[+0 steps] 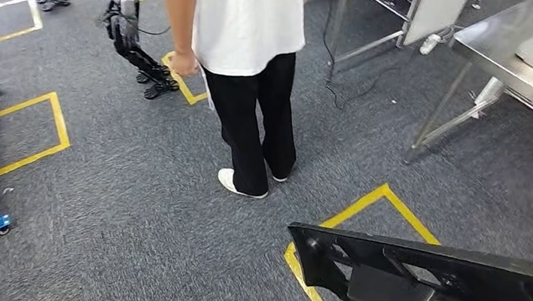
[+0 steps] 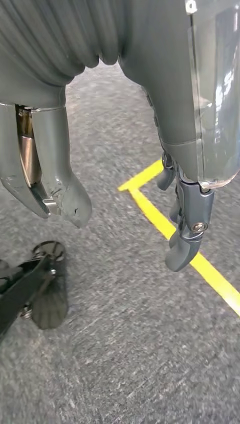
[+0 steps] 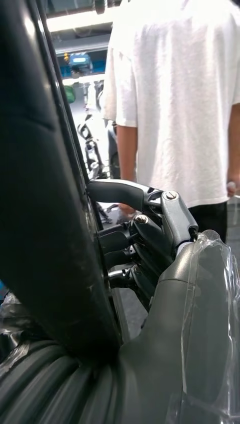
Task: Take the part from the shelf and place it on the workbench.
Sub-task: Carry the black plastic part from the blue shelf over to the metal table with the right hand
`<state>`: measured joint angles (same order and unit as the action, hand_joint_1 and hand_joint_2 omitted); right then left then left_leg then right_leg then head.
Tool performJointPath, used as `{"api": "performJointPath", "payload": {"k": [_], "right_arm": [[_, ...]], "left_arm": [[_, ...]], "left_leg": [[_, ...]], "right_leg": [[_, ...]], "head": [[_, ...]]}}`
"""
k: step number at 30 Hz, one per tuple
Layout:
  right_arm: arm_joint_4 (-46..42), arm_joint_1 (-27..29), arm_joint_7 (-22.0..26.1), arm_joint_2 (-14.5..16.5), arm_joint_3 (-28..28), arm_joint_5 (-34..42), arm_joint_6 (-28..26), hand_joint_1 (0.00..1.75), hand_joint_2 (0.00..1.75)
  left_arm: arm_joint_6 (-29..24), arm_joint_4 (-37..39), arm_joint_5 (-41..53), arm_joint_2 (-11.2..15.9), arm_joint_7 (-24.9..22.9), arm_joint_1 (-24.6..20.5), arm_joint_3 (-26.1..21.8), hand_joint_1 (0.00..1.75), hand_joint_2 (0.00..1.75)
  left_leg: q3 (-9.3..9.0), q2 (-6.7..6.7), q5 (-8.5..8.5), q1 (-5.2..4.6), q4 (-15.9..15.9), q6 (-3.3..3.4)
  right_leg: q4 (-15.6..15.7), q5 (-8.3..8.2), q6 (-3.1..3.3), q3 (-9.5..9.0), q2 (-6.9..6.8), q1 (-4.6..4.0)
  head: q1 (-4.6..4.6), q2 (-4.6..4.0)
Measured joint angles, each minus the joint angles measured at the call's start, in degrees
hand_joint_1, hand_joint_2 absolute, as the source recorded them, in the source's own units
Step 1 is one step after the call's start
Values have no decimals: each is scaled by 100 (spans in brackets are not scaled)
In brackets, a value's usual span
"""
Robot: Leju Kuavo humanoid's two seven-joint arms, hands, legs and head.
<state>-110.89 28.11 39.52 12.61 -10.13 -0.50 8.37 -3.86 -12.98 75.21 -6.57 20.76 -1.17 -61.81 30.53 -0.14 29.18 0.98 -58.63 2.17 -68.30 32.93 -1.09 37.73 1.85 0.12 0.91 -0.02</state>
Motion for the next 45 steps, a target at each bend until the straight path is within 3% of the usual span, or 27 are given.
{"api": "performJointPath", "payload": {"k": [2, 3, 5, 7, 9, 11, 12, 14, 16, 18, 19, 20, 22, 24, 25, 27, 29, 31, 33, 34, 35, 37, 39, 41, 42, 43, 45], "right_arm": [[-2, 1, -1, 4, 28, 4, 23, 175, 175], [-3, 8, -1, 5, 46, 5, 42, 175, 175], [-6, 16, -1, 15, 82, 5, 95, 175, 175], [-21, 17, 0, 41, 112, 4, 144, 175, 175], [-43, 21, 0, 74, 142, 4, 170, 175, 175], [-61, 43, 0, 106, 182, -1, 177, 175, 175], [-71, 61, 0, 125, 204, -4, 177, 175, 175], [-93, 83, 0, 168, 233, -10, 179, 175, 175], [-96, 90, 0, 205, 251, -11, 181, 175, 175], [-93, 102, -1, 227, 270, -11, 181, 175, 175], [-92, 107, -1, 233, 278, -12, 181, 175, 175], [-91, 109, -1, 238, 285, -13, 181, 175, 175], [-91, 109, -1, 246, 299, -23, 183, 175, 175], [-90, 111, -1, 258, 315, -35, 187, 175, 175], [-89, 113, -1, 265, 321, -40, 189, 175, 175], [-90, 128, 0, 276, 329, -50, 191, 175, 175], [-93, 133, 0, 280, 333, -52, 190, 175, 175], [-94, 128, 0, 281, 335, -51, 190, 175, 175], [-89, 130, -1, 282, 338, -50, 190, 175, 175], [-86, 134, -1, 282, 340, -49, 190, 175, 175], [-85, 137, -1, 282, 341, -49, 190, 175, 175], [-84, 136, 0, 282, 342, -55, 190, 175, 175], [-85, 131, 0, 284, 343, -70, 192, 175, 175], [-86, 137, 0, 285, 345, -88, 194, 175, 175], [-85, 146, 0, 287, 347, -96, 195, 175, 175], [-85, 151, 0, 288, 349, -103, 195, 175, 175], [-82, 145, -1, 292, 350, -110, 199, 175, 175]], "left_arm": [[-1, 0, 3, 2, 0, 12, -2, 0, 175], [-1, 0, 11, 3, 0, 12, -2, 0, 175], [-1, 0, 35, 3, 2, 2, -2, 0, 175], [1, 0, 66, -5, 9, -7, -2, 0, 175], [2, 0, 96, -13, 16, -16, -2, 0, 175], [2, 0, 128, -14, 16, -34, -2, 0, 175], [1, 0, 144, -13, 16, -42, -2, 0, 175], [0, 0, 178, -9, 15, -39, -2, 0, 175], [-1, 0, 200, -8, 13, -28, -2, 0, 175], [-2, 0, 213, -7, 10, -13, -2, 0, 175], [-4, 0, 214, -6, 9, -7, -2, 0, 175], [-7, 0, 214, -2, 8, -6, -2, 0, 175], [-13, 0, 216, 6, 11, -8, -2, 0, 175], [-14, 0, 221, 10, 15, -15, -2, 0, 175], [-12, 0, 224, 10, 17, -22, -2, 0, 175], [-8, 0, 226, 3, 16, -29, -2, 0, 175], [-3, 0, 227, 1, 17, -25, -2, 0, 175], [-2, 0, 227, 5, 17, -15, -2, 0, 175], [-1, 0, 227, 7, 17, -4, -3, 0, 175], [0, 0, 227, 7, 17, -5, -3, 0, 175], [2, 0, 227, 7, 17, -9, -3, 0, 175], [15, 1, 230, 1, 17, -18, -3, 0, 175], [34, 2, 236, -8, 15, -24, -2, 0, 175], [49, 2, 241, -11, 13, -41, -3, 0, 175], [56, 2, 242, -9, 10, -52, -3, 0, 175], [63, 2, 243, -7, 8, -55, -3, 0, 175], [75, 1, 246, 0, 2, -52, -2, 0, 175]], "left_leg": [[5, -161, 11, -17, 0, 6], [1, -241, 20, -22, 0, 6], [-33, -383, 46, -26, 0, -4], [-81, -499, 80, -36, 3, -33], [-116, -598, 100, -40, 14, -82], [-161, -702, 118, -37, 46, -142], [-177, -665, 157, -37, 26, -169], [-59, -382, 395, -32, -308, -208], [292, -95, 752, -21, -1045, -227], [565, -35, 838, -19, -1527, -242], [560, -29, 702, -19, -1453, -244], [448, 1, 470, -16, -1153, -242], [145, 236, 107, 0, -398, -231], [17, 437, 37, 3, -72, -195], [14, 441, 49, -8, -61, -169], [-2, 301, 23, -2, -35, -94], [-16, 150, -8, 19, 15, -25], [-19, -1, -4, 5, 28, 6], [-27, -162, 18, -12, 27, 11], [-41, -240, 32, -16, 27, 9], [-65, -312, 49, -21, 27, 6], [-127, -435, 90, -35, 36, -9], [-173, -534, 120, -39, 59, -54], [-228, -651, 129, -39, 102, -118], [-259, -651, 147, -37, 104, -150], [-258, -556, 201, -36, 50, -176], [-62, -227, 475, -25, -404, -215]], "right_leg": [[-636, 248, -35, 307, -140, 21], [-715, 223, -39, 342, -161, 27], [-183, -117, -8, 48, -246, 16], [611, -400, 81, -376, -524, -44], [913, -440, 160, -517, -666, -112], [966, -475, 212, -526, -521, -108], [1018, -501, 237, -553, -451, -84], [1114, -555, 292, -609, -312, -25], [1121, -561, 322, -609, -172, -22], [1102, -553, 325, -608, 5, -24], [1085, -547, 316, -611, 97, -21], [1059, -534, 298, -616, 188, -13], [971, -488, 236, -596, 335, -1], [901, -463, 163, -535, 452, 6], [888, -468, 129, -506, 510, 9], [879, -473, 75, -475, 567, 12], [595, -294, 21, -333, 302, -2], [-92, 61, -29, 12, -51, 6], [-640, 219, -54, 303, -151, 25], [-618, 130, -51, 300, -168, 28], [-364, -56, -35, 174, -196, 24], [444, -422, 51, -250, -404, -22], [902, -527, 151, -479, -599, -90], [971, -523, 211, -487, -545, -122], [1016, -550, 230, -507, -474, -100], [1070, -578, 249, -537, -408, -72], [1154, -628, 279, -588, -279, -13]], "head": [[-1, 0], [-2, 0], [-1, 0], [-1, 0], [0, 0], [1, 0], [0, 0], [-4, 0], [-5, 0], [-4, 0], [-4, 0], [-5, 0], [-3, 0], [-2, 0], [-3, 0], [-2, 0], [12, 0], [24, 0], [24, 0], [24, 0], [24, 0], [23, 0], [25, 0], [28, 0], [25, 0], [26, 0], [24, 0]]}}
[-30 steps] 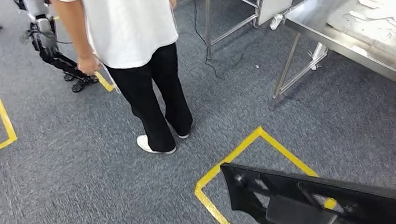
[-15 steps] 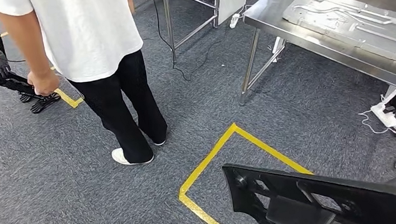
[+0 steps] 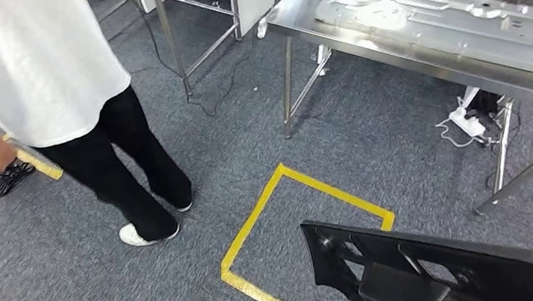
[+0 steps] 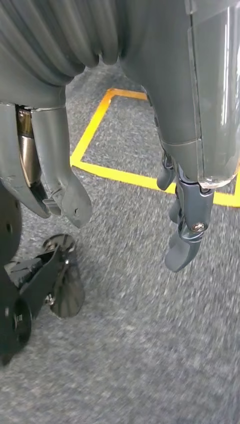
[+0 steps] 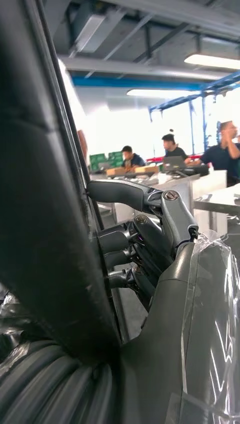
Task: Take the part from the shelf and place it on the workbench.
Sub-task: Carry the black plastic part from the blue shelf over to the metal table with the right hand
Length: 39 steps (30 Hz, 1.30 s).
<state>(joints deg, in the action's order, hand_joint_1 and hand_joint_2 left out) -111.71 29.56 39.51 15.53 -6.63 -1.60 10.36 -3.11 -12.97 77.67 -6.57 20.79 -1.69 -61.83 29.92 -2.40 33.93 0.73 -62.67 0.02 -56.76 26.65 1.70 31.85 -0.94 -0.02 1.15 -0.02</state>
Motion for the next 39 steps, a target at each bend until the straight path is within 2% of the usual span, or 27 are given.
{"api": "performJointPath", "payload": {"k": [1, 2, 3, 4, 5, 6, 8, 10, 12, 14, 16, 18, 19, 20, 21, 23, 25, 27, 28, 30, 32, 33, 34, 35, 36, 37, 39], "right_arm": [[3, -7, -1, 1, 1, -2, 5, 175, 175], [8, -12, -2, 1, 1, -3, 10, 175, 175], [16, -13, -3, 1, 1, -5, 15, 175, 175], [26, -12, -4, 1, 1, -7, 20, 175, 175], [35, -12, -5, 1, 1, -10, 24, 175, 175], [42, -13, -7, 1, 1, -15, 27, 175, 175], [51, -22, -9, 1, 1, -25, 32, 175, 175], [59, -31, -10, 1, 1, -32, 34, 175, 175], [62, -30, -10, 1, 1, -41, 37, 175, 175], [63, -32, -10, 1, 1, -42, 39, 175, 175], [63, -44, -10, -1, 1, -39, 39, 175, 175], [70, -50, -10, -2, 1, -39, 39, 175, 175], [78, -49, -10, -3, 1, -39, 39, 175, 175], [85, -48, -10, -3, 2, -39, 39, 175, 175], [91, -48, -10, -3, 2, -39, 39, 175, 175], [94, -52, -10, -3, 2, -39, 39, 175, 175], [94, -55, -10, -3, 1, -39, 39, 175, 175], [93, -51, -10, -3, 2, -39, 39, 175, 175], [93, -46, -10, -2, 3, -40, 39, 175, 175], [92, -54, -11, 0, 2, -41, 39, 175, 175], [96, -67, -15, -1, 0, -44, 38, 175, 175], [100, -70, -17, -1, -1, -47, 38, 175, 175], [107, -71, -20, -1, 0, -50, 38, 175, 175], [116, -71, -25, -1, 1, -53, 36, 175, 175], [125, -72, -31, -1, 0, -56, 34, 175, 175], [133, -74, -38, -1, -2, -61, 27, 175, 175], [145, -89, -54, -1, -10, -82, -21, 175, 175]], "left_arm": [[5, 1, 4, 1, -2, 7, 0, 0, 175], [9, 1, 13, 1, -4, 16, 0, 0, 175], [13, 1, 21, 2, -6, 26, 0, 0, 175], [14, 1, 30, 3, -9, 35, 0, 0, 175], [14, 1, 36, 8, -12, 40, 0, 0, 175], [14, 1, 38, 15, -14, 43, 0, 0, 175], [20, 1, 46, 29, -14, 40, 0, 0, 175], [27, 1, 50, 34, -13, 29, 0, 0, 175], [31, 1, 52, 31, -12, 16, 0, 0, 175], [32, 1, 52, 30, -9, 15, 0, 0, 175], [31, 1, 52, 32, -7, 27, 0, 0, 175], [31, 1, 51, 33, -8, 40, 0, 0, 175], [31, 1, 51, 34, -8, 41, 0, 0, 175], [31, 1, 51, 33, -9, 39, 0, 0, 175], [31, 1, 51, 32, -9, 35, 0, 0, 175], [32, 1, 51, 30, -8, 31, 0, 0, 175], [33, 1, 53, 30, -6, 24, 0, 0, 175], [36, 1, 57, 30, -4, -2, 0, 0, 175], [39, 1, 61, 31, -3, -14, 0, 0, 175], [48, 1, 76, 36, -2, -17, 0, 0, 175], [58, 1, 90, 38, -2, -4, 0, 0, 175], [63, 1, 94, 38, -3, 7, 0, 0, 175], [68, 1, 96, 38, -3, 20, 0, 0, 175], [73, 1, 98, 39, -4, 33, 0, 0, 175], [74, 1, 102, 40, -4, 39, 0, 0, 175], [74, 1, 105, 43, -4, 41, 0, 0, 175], [78, 1, 110, 56, -4, 32, 0, 0, 175]], "left_leg": [[194, 128, 181, 2, -380, -15], [399, 179, 325, 4, -762, -30], [559, 194, 373, 5, -1030, -45], [628, 197, 296, 7, -1087, -55], [590, 212, 107, 12, -914, -60], [464, 273, -150, 22, -555, -61], [213, 538, -455, 44, 119, -41], [140, 670, -467, 40, 325, 10], [122, 542, -491, 31, 352, 87], [101, 405, -521, 45, 397, 168], [100, 261, -525, 47, 418, 212], [102, 102, -510, 39, 418, 220], [95, 21, -499, 38, 417, 216], [79, -55, -484, 38, 417, 208], [54, -125, -467, 38, 417, 196], [-7, -245, -422, 28, 417, 153], [-50, -336, -386, 17, 423, 89], [-106, -438, -369, 15, 458, 20], [-136, -421, -344, 22, 453, -11], [-41, -181, -136, 31, 172, -50], [303, 112, 216, 43, -519, -55], [478, 164, 327, 43, -841, -60], [591, 186, 335, 43, -1021, -65], [612, 195, 224, 43, -997, -66], [540, 223, 16, 44, -769, -59], [413, 303, -219, 44, -407, -41], [192, 541, -475, 44, 188, 6]], "right_leg": [[6, -2, 15, -2, 68, 2], [-2, 1, 23, 2, 142, 3], [-15, 8, 25, 2, 224, 3], [-33, 18, 20, 0, 312, 6], [-58, 32, 7, -3, 402, 10], [-94, 54, -15, -4, 487, 17], [-191, 106, -78, 31, 626, 21], [-255, 128, -147, 91, 730, 24], [-263, 118, -213, 124, 794, 35], [-443, 240, -276, 209, 560, 27], [-1046, 579, -337, 500, 223, 32], [-1739, 851, -386, 859, 130, 64], [-1868, 841, -399, 933, 119, 77], [-1761, 715, -403, 884, 99, 86], [-1439, 510, -395, 721, 51, 88], [-616, 174, -335, 297, -173, 55], [-254, 108, -256, 122, -293, -1], [-229, 109, -184, 121, -182, -27], [-191, 90, -147, 98, -119, -13], [-102, 44, -65, 41, 3, 26], [-78, 36, -12, 26, 124, 33], [-82, 42, -1, 26, 199, 25], [-90, 49, 5, 21, 283, 17], [-105, 57, 4, 17, 373, 13], [-129, 68, -5, 13, 465, 12], [-161, 88, -21, 13, 545, 15], [-234, 132, -71, 41, 664, 12]], "head": [[0, 0], [-2, 0], [-1, 0], [-2, 0], [-2, 0], [-2, 0], [0, 0], [2, 0], [0, 0], [5, 1], [11, 1], [10, 0], [10, 0], [10, 0], [10, 0], [10, 0], [8, 0], [8, 1], [8, 1], [4, 1], [2, 0], [3, 0], [3, 0], [4, 0], [3, 0], [3, 1], [3, 1]]}}
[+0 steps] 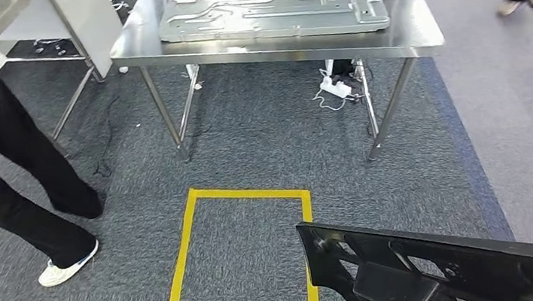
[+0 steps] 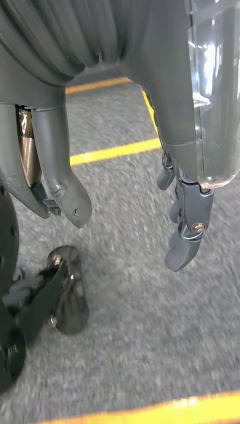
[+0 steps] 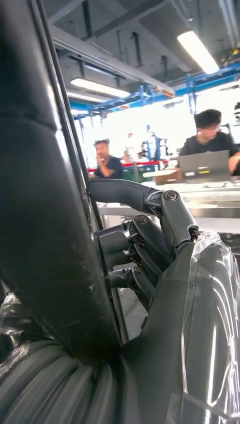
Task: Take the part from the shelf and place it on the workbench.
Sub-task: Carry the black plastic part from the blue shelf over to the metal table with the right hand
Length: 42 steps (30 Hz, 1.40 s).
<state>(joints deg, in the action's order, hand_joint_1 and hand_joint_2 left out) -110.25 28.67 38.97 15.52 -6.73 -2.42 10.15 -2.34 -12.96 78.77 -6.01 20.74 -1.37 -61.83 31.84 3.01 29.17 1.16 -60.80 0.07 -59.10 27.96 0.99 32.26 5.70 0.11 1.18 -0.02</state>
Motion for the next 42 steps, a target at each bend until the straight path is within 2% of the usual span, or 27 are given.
{"api": "performJointPath", "payload": {"k": [2, 4, 6, 8, 9, 10, 11, 12, 13, 15, 16, 18, 20, 22, 24, 25, 26, 27, 29, 30, 31, 33, 35, 37, 40, 41, 42], "right_arm": [[9, -15, -22, -1, -16, -50, -95, 175, 175], [14, -17, -49, -5, -34, -135, -218, 175, 175], [19, -30, -66, -13, -60, -233, -330, 175, 175], [40, -62, -81, -34, -114, -307, -424, 175, 175], [60, -76, -89, -62, -149, -326, -471, 175, 175], [83, -84, -93, -99, -183, -331, -518, 175, 175], [108, -88, -94, -142, -216, -325, -561, 175, 175], [130, -89, -92, -179, -244, -314, -596, 175, 175], [147, -90, -91, -207, -269, -302, -622, 175, 175], [175, -103, -86, -246, -315, -283, -648, 175, 175], [185, -111, -85, -263, -337, -272, -665, 175, 175], [197, -121, -87, -300, -382, -243, -734, 175, 175], [203, -119, -93, -337, -436, -217, -837, 175, 175], [205, -125, -99, -366, -491, -201, -921, 175, 175], [217, -133, -110, -388, -534, -179, -994, 175, 175], [227, -134, -117, -397, -550, -171, -1028, 175, 175], [237, -134, -126, -404, -562, -166, -1058, 175, 175], [243, -134, -134, -409, -573, -165, -1090, 175, 175], [251, -136, -162, -420, -598, -167, -1154, 175, 175], [255, -142, -176, -427, -611, -163, -1177, 175, 175], [260, -149, -194, -436, -628, -150, -1186, 175, 175], [270, -161, -234, -462, -667, -122, -1185, 175, 175], [276, -167, -285, -493, -699, -159, -1238, 175, 175], [281, -180, -338, -531, -726, -292, -1380, 175, 175], [304, -206, -435, -601, -785, -510, -1586, 175, 175], [318, -209, -469, -624, -812, -561, -1647, 175, 175], [334, -211, -503, -648, -844, -603, -1712, 175, 175]], "left_arm": [[13, 0, 3, 10, -1, -16, 0, 0, 175], [26, 0, 18, 5, -3, -34, 0, 0, 175], [32, 0, 40, -3, -11, -34, 0, 0, 175], [15, 0, 46, -8, -49, -23, -1, 0, 175], [-15, 0, 39, -16, -84, -21, -3, 0, 175], [-55, 0, 25, -33, -124, -24, -5, 0, 175], [-99, 0, 10, -58, -161, -34, -8, 0, 175], [-137, 0, -3, -87, -187, -49, -11, 0, 175], [-160, 1, -12, -118, -201, -68, -13, 0, 175], [-180, 1, -20, -160, -211, -103, -19, 0, 175], [-183, 2, -29, -174, -213, -118, -23, 0, 175], [-186, 2, -50, -191, -215, -144, -33, 0, 175], [-193, 1, -68, -202, -218, -163, -44, 0, 175], [-201, 1, -86, -207, -230, -177, -72, 0, 175], [-203, 2, -112, -208, -248, -179, -111, 0, 175], [-203, 2, -125, -209, -261, -171, -126, 0, 175], [-203, 2, -132, -209, -273, -157, -137, 0, 175], [-203, 2, -136, -209, -284, -144, -144, 0, 175], [-203, 2, -139, -208, -293, -129, -161, 0, 175], [-203, 2, -140, -207, -295, -130, -171, 0, 175], [-203, 2, -139, -206, -296, -137, -179, 0, 175], [-203, 2, -137, -206, -298, -152, -186, 0, 175], [-203, 2, -137, -212, -299, -152, -190, 0, 175], [-204, 2, -138, -218, -299, -151, -203, 0, 175], [-206, 2, -137, -219, -304, -166, -242, 0, 175], [-204, 2, -136, -220, -304, -166, -254, 0, 175], [-201, 2, -134, -221, -302, -163, -263, 0, 175]], "left_leg": [[-55, 111, 7, -20, 160, 39], [-89, 36, -13, -17, 216, 95], [-149, -49, -35, 15, 298, 167], [-191, -134, -20, 24, 336, 206], [-209, -179, 0, 23, 337, 214], [-234, -217, 23, 25, 336, 206], [-267, -246, 53, 30, 335, 195], [-311, -267, 84, 36, 335, 182], [-364, -280, 120, 43, 336, 162], [-446, -302, 198, 43, 338, 101], [-471, -309, 230, 39, 342, 63], [-510, -321, 276, 33, 376, -14], [-558, -329, 336, 48, 333, -72], [-367, -328, 535, 56, -119, -99], [131, -326, 820, 49, -933, -105], [374, -326, 866, 45, -1252, -103], [533, -326, 789, 42, -1383, -94], [581, -325, 577, 35, -1278, -73], [423, -319, 11, -3, -608, 12], [312, -316, -162, -30, -284, 58], [231, -315, -224, -57, -76, 97], [165, -316, -165, -87, 74, 145], [73, -293, -148, -65, 175, 189], [-54, -264, -138, -37, 264, 233], [-143, -202, -70, -31, 290, 260], [-179, -167, -35, -27, 289, 253], [-229, -124, 4, -20, 288, 237]], "right_leg": [[-27, 14, -65, 34, 82, 16], [-29, 13, -136, 50, 106, 28], [-257, 136, -206, 162, -135, 15], [-874, 419, -271, 493, -432, 37], [-1223, 539, -301, 697, -494, 60], [-1458, 573, -325, 847, -523, 83], [-1500, 497, -343, 900, -539, 104], [-1329, 322, -353, 838, -551, 119], [-958, 84, -353, 666, -564, 129], [-271, -165, -318, 318, -584, 106], [-82, -182, -287, 222, -587, 85], [-30, -106, -206, 190, -573, 45], [22, -69, -116, 111, -560, 59], [81, -24, -25, -5, -566, 78], [88, 55, 32, -90, -573, 53], [87, 101, 45, -139, -564, 37], [86, 151, 49, -199, -548, 21], [86, 205, 48, -274, -529, 7], [90, 326, 27, -437, -505, -8], [88, 387, 1, -495, -497, -18], [95, 433, -31, -530, -497, -21], [88, 451, -107, -577, -497, -23], [-14, 426, -164, -576, -513, -13], [-384, 563, -225, -383, -530, 7], [-1270, 974, -324, 242, -540, 65], [-1393, 966, -342, 395, -540, 83], [-1326, 820, -349, 455, -539, 100]], "head": [[1, -1], [1, -1], [21, -1], [42, -1], [41, -1], [41, 0], [41, 0], [42, 0], [41, 0], [41, 0], [40, 0], [37, 0], [34, 0], [30, 0], [26, 0], [26, 0], [25, 0], [25, 0], [27, -1], [27, 0], [28, 0], [26, 1], [24, 1], [24, 1], [24, 1], [24, 0], [23, -1]]}}
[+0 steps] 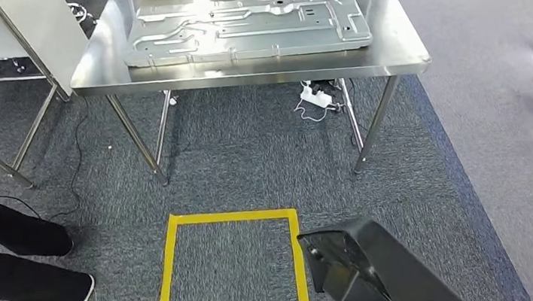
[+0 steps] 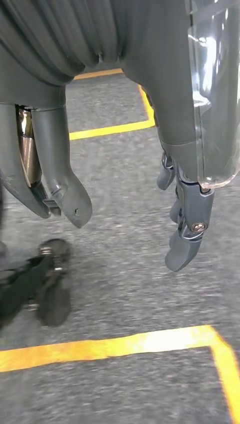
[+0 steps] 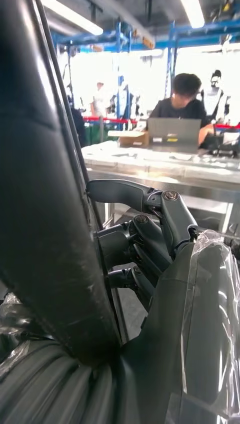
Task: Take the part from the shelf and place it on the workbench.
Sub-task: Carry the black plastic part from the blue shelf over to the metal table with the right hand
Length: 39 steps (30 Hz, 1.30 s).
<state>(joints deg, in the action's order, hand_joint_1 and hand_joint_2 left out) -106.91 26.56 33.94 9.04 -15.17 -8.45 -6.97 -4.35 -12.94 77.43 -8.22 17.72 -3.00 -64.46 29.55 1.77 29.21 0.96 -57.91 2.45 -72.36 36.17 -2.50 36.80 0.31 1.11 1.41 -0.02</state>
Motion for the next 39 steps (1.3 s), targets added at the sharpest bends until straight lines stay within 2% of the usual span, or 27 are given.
{"api": "performJointPath", "payload": {"k": [2, 3, 4, 5, 7, 9, 11, 13, 14, 15, 16, 18, 20, 22, 24, 25, 26, 28, 29, 30, 31, 32, 34, 35, 36, 38, 39], "right_arm": [[27, -7, -88, -50, -68, -59, -152, 175, 175], [46, -14, -148, -84, -107, -79, -233, 175, 175], [64, -23, -224, -120, -151, -101, -317, 175, 175], [83, -29, -318, -155, -197, -134, -397, 175, 175], [128, -47, -577, -226, -295, -237, -551, 175, 175], [176, -63, -858, -299, -396, -391, -738, 175, 175], [219, -66, -1021, -356, -469, -554, -930, 175, 175], [246, -65, -1091, -395, -515, -680, -1100, 175, 175], [251, -65, -1112, -412, -536, -729, -1180, 175, 175], [252, -66, -1126, -428, -553, -763, -1243, 175, 175], [252, -67, -1132, -442, -567, -784, -1286, 175, 175], [251, -74, -1134, -464, -583, -808, -1369, 175, 175], [229, -90, -1134, -480, -589, -872, -1510, 175, 175], [172, -107, -1144, -496, -596, -984, -1663, 175, 175], [100, -133, -1181, -509, -602, -1097, -1775, 175, 175], [65, -153, -1203, -515, -604, -1150, -1821, 175, 175], [39, -176, -1225, -521, -603, -1219, -1878, 175, 175], [-2, -219, -1300, -528, -602, -1434, -2028, 175, 175], [-13, -241, -1369, -530, -601, -1590, -2126, 175, 175], [-19, -268, -1470, -530, -601, -1800, -2239, 175, 175], [-21, -302, -1591, -530, -601, -2061, -2360, 175, 175], [-21, -349, -1729, -530, -598, -2381, -2495, 175, 175], [-12, -475, -1994, -529, -574, -3160, -2797, 175, 175], [-3, -553, -2106, -528, -548, -3554, -2933, 175, 175], [8, -629, -2199, -526, -517, -3900, -3044, 175, 175], [37, -792, -2341, -510, -439, -4439, -3178, 175, 175], [55, -866, -2388, -497, -399, -4604, -3215, 175, 175]], "left_arm": [[11, 0, 2, -10, 4, 7, -11, 0, 175], [17, 1, 3, -16, 7, 3, -15, 0, 175], [25, 2, 3, -25, 5, -8, -17, 0, 175], [34, 3, 2, -31, 2, -16, -21, 0, 175], [56, 6, 2, -40, -3, -24, -27, 0, 175], [70, 7, 3, -40, -3, -17, -35, 0, 175], [76, 7, 4, -40, -3, -36, -42, 0, 175], [80, 7, 6, -42, -2, -51, -45, 0, 175], [83, 7, 7, -43, -2, -43, -48, 0, 175], [84, 7, 7, -43, -3, -27, -50, 0, 175], [85, 7, 6, -42, -3, -12, -54, 0, 175], [85, 7, 5, -34, -3, 7, -62, 0, 175], [86, 7, 6, -22, -3, -2, -73, 0, 175], [87, 7, 7, -18, -7, 3, -87, 0, 175], [91, 7, 7, -32, -14, 33, -102, 0, 175], [93, 7, 8, -39, -18, 40, -109, 0, 175], [96, 7, 10, -44, -24, 38, -116, 0, 175], [101, 7, 25, -44, -48, 26, -132, 0, 175], [104, 7, 40, -44, -66, 26, -138, 0, 175], [109, 7, 56, -44, -83, 33, -143, 0, 175], [114, 7, 79, -44, -96, 41, -144, 0, 175], [120, 7, 100, -45, -103, 47, -145, 0, 175], [131, 9, 153, -56, -107, 49, -144, 0, 175], [134, 11, 179, -65, -107, 39, -142, 0, 175], [137, 14, 205, -73, -105, 25, -139, 0, 175], [145, 15, 239, -81, -99, -20, -127, 0, 175], [149, 15, 250, -81, -95, -38, -118, 0, 175]], "left_leg": [[-112, 91, 82, 23, 5, -43], [-159, 136, 113, 35, 8, -68], [-177, 177, 135, 46, 9, -100], [-179, 214, 151, 55, 12, -140], [-179, 256, 143, 63, -40, -222], [-128, 141, 199, 67, -236, -261], [169, -37, 456, 65, -775, -277], [649, -105, 743, 61, -1518, -292], [828, -112, 770, 60, -1742, -293], [908, -117, 665, 56, -1755, -284], [875, -120, 436, 46, -1534, -260], [666, -136, -66, -4, -814, -170], [539, -146, -156, -72, -347, -101], [476, -140, -72, -99, -204, -47], [305, -142, -104, -70, -100, 25], [209, -144, -102, -52, -52, 55], [121, -146, -87, -43, -9, 71], [-5, -140, -10, -40, 32, 82], [-75, -134, 45, -38, 42, 77], [-158, -128, 111, -37, 46, 68], [-247, -124, 182, -36, 47, 58], [-341, -125, 258, -35, 48, 48], [-516, -129, 411, -39, 52, 18], [-586, -128, 483, -40, 66, -15], [-668, -127, 524, -41, 69, -50], [-748, -128, 489, -37, -18, -133], [-729, -132, 419, -34, -183, -159]], "right_leg": [[614, -550, 3, -150, 53, 25], [917, -717, 10, -235, 123, 23], [1139, -803, 36, -295, 191, 11], [1240, -819, 72, -312, 246, -6], [1301, -806, 181, -329, 241, -29], [1338, -782, 288, -421, 186, -26], [1359, -730, 371, -512, 121, -39], [1358, -665, 408, -573, 70, -70], [1358, -628, 412, -612, 56, -85], [1358, -588, 410, -666, 50, -97], [1357, -542, 403, -735, 46, -106], [1360, -445, 377, -860, 32, -118], [1380, -370, 316, -907, 26, -112], [1370, -371, 231, -967, 33, -105], [1202, -397, 165, -983, 26, -101], [1010, -388, 134, -899, 21, -96], [708, -336, 108, -718, 13, -85], [42, -80, 47, -205, 5, -61], [-170, 63, 22, 26, 2, -48], [-209, 136, 7, 178, -1, -39], [-64, 84, 7, 236, -3, -34], [219, -103, 24, 228, -6, -35], [852, -747, 97, 143, -12, -64], [1034, -957, 143, 93, -13, -90], [1126, -1066, 194, 53, -8, -116], [1191, -976, 300, -94, 12, -126], [1248, -955, 349, -192, 14, -113]], "head": [[1, 0], [2, 0], [3, 1], [9, 1], [15, 1], [11, 2], [5, 2], [1, 1], [2, 1], [2, 1], [2, 1], [7, 1], [3, 1], [-2, 1], [3, 2], [5, 2], [6, 2], [8, 2], [9, 2], [9, 1], [9, 1], [9, 1], [9, 0], [8, 0], [8, 0], [5, 1], [4, 1]]}}
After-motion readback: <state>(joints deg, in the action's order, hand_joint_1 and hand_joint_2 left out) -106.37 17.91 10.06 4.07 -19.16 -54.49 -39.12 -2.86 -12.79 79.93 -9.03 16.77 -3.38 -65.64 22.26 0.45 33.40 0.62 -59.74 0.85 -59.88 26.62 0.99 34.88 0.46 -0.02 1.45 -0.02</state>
